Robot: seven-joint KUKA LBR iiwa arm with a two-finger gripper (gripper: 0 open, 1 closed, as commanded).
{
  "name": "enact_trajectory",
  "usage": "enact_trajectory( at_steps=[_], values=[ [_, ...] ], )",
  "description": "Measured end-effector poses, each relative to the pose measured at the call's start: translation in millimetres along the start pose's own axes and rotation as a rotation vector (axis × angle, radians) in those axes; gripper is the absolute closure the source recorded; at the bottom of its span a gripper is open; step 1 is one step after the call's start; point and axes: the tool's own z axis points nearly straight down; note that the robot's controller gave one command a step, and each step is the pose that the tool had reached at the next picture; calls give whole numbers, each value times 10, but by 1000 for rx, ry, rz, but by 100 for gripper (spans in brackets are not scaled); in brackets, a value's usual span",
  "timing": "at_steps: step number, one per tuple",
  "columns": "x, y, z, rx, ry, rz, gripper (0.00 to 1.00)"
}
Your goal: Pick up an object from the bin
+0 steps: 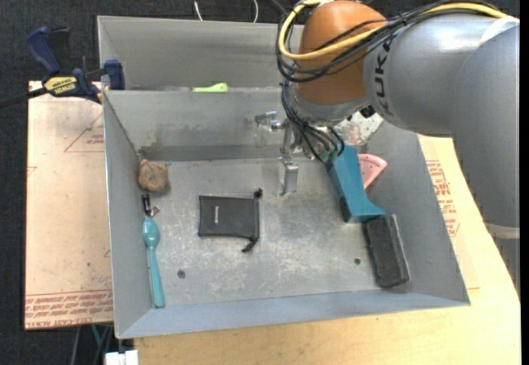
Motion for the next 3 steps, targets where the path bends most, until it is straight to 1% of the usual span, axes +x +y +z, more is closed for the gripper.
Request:
enact_trajectory(
  at_steps=[1, 2, 3],
  values=[
    [145, 210, 450, 0, -4, -78, 0],
    [136, 122, 680, 0, -10, -49, 100],
    [135, 122, 680, 1, -10, -50, 100]
  ],
)
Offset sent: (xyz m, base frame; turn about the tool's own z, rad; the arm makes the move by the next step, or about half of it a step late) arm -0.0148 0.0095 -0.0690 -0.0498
